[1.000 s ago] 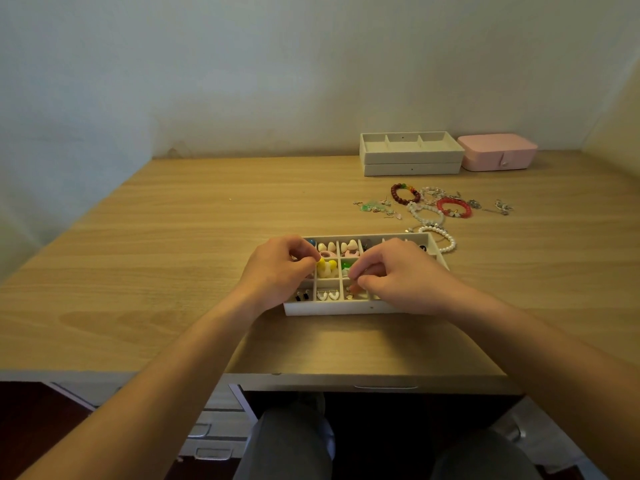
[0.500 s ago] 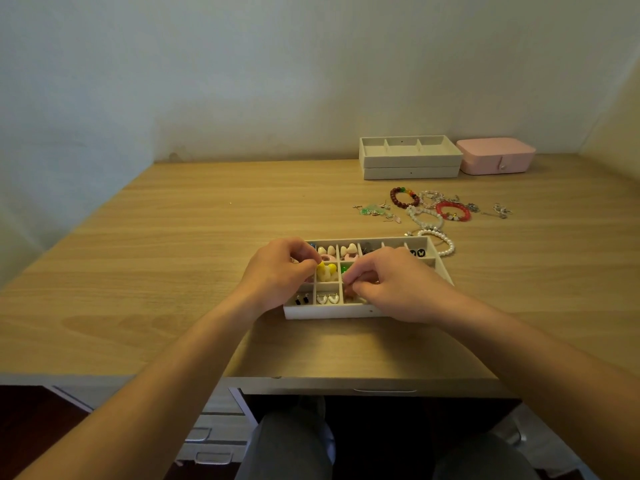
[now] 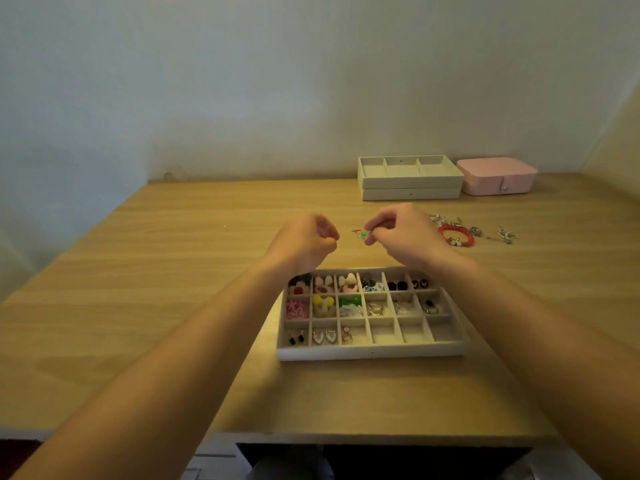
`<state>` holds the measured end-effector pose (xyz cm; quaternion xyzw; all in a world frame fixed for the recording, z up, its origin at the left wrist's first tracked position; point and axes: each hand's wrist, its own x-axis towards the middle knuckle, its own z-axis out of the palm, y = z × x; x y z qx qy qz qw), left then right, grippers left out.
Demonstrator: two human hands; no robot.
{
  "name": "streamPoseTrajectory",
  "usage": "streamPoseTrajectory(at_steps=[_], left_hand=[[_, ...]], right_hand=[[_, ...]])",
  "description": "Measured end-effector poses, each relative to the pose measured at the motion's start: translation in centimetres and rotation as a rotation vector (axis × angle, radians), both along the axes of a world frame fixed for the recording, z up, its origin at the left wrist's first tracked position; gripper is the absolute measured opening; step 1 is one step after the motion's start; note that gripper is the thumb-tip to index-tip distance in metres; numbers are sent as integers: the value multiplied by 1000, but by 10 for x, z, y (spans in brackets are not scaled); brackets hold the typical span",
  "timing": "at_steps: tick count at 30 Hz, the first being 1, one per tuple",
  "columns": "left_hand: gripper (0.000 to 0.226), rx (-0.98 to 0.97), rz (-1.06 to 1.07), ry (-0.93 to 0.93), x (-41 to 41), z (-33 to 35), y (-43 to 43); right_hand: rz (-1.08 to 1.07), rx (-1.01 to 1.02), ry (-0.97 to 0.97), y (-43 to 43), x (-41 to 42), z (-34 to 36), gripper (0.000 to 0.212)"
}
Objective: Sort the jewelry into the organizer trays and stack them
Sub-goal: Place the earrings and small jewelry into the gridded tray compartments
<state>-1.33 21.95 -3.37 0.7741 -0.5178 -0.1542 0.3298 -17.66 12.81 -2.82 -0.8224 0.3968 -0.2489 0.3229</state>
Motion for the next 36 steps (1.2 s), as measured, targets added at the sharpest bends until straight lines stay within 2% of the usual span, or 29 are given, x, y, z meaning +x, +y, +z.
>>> streamPoseTrajectory(at_steps=[7,13,18,21,29,32,36], left_hand=[[21,127,2,-115,27,-12,-72],[35,253,-182,-277,29,-20,-114],[23,212,-229,-455,23,-23,-127],[13,179,-203,-484,20,-23,-127],[15,223,-114,-558,12,-23,-112],[15,185,-49,-411,12,-17,-102],[3,7,-79,156,9,0,-74]], right_hand=[[-155,110,-68,-51,21,-16,29],[-175,139,-118,-72,29,-25,30],[-163,155,-144,-78,29,-23,25],[-152,160,-158,-76,29,-21,24],[-129,167,-174,-64,20,-14,23],[-121,161,-183,-58,16,-10,23],[-42,169,-170,-48,10,2,19]])
